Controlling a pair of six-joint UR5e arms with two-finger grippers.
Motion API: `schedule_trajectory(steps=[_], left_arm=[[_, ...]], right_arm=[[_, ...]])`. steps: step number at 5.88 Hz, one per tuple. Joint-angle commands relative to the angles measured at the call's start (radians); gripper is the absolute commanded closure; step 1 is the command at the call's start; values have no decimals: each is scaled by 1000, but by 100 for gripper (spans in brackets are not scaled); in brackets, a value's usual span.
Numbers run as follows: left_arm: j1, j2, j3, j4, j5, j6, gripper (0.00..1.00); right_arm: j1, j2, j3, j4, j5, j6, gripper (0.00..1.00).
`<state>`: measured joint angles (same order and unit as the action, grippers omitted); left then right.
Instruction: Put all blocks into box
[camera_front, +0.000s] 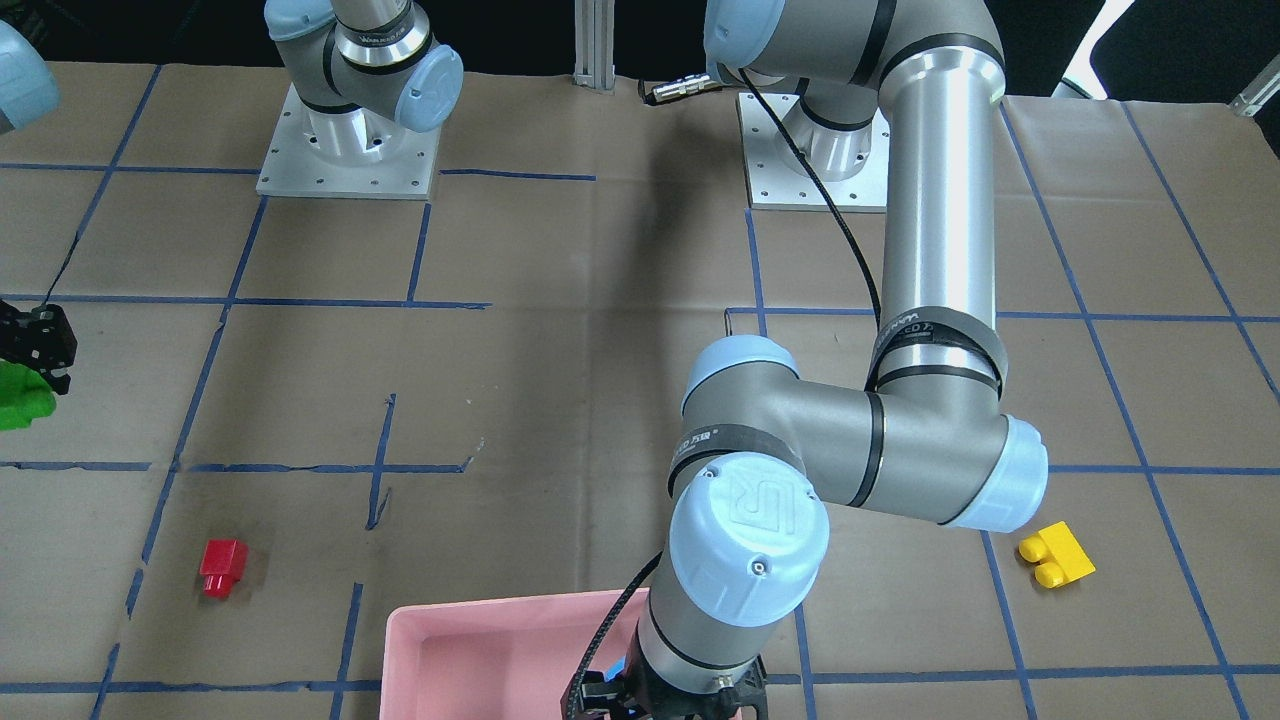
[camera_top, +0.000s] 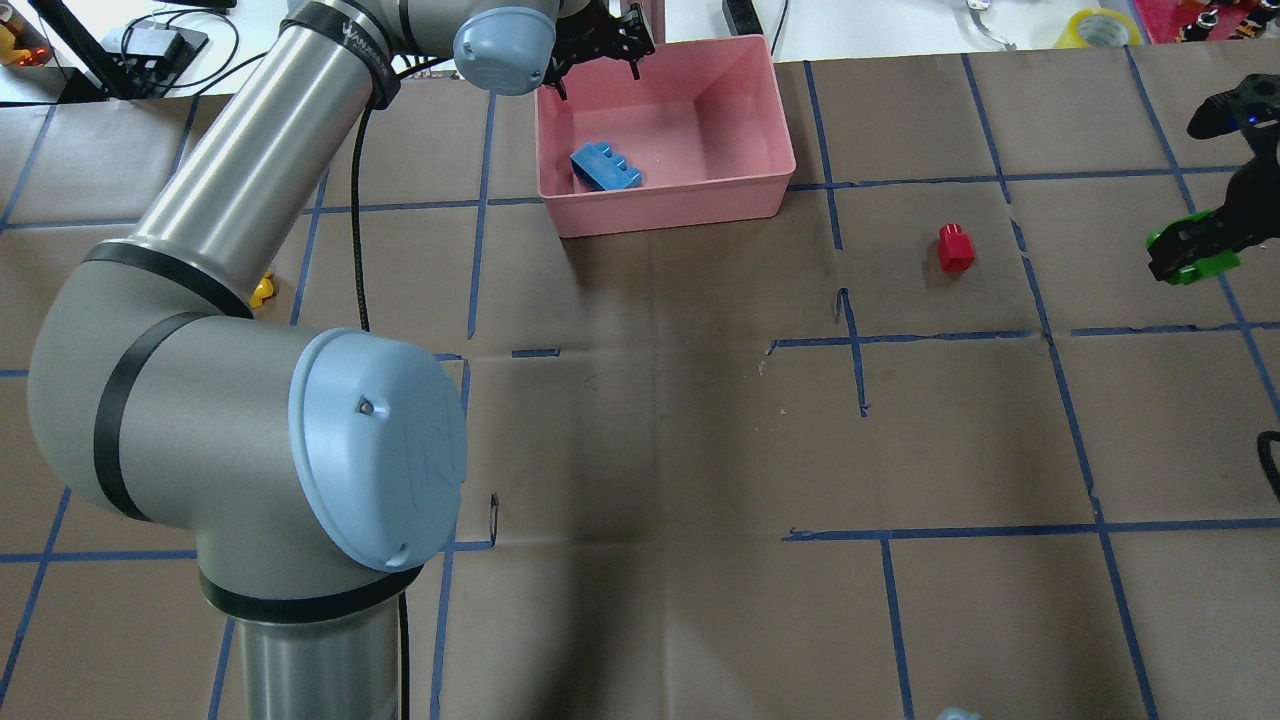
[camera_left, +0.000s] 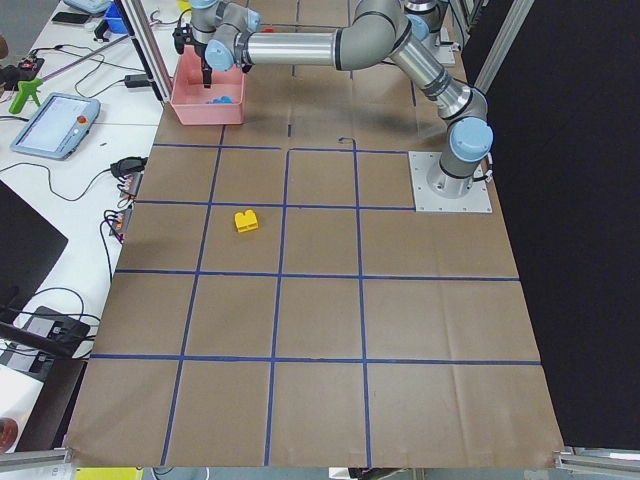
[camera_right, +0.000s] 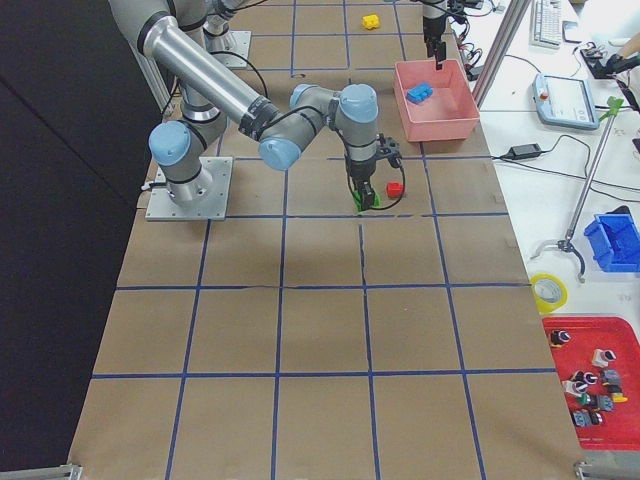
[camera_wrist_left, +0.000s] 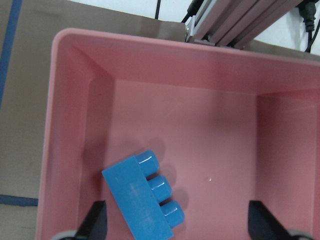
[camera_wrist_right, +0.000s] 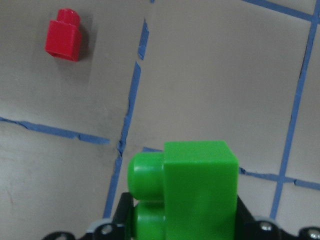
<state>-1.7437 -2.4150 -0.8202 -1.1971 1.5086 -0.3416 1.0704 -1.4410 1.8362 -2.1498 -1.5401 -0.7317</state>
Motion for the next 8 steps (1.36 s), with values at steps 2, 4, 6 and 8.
schedule_trajectory(steps=[2,4,6,8], left_arm=[[203,181,-23,-212,-5,325,0],[381,171,-62,-240,-4,583,0],[528,158,-117,-233,1,737,0],[588,169,-236,-214,5,719,0]], right_arm=[[300,36,-196,103,66,382,96],[460,217,-408,64,210,469,96],[592,509,-698,36,221,472,96],[637,593,-735,0,228,503,93]])
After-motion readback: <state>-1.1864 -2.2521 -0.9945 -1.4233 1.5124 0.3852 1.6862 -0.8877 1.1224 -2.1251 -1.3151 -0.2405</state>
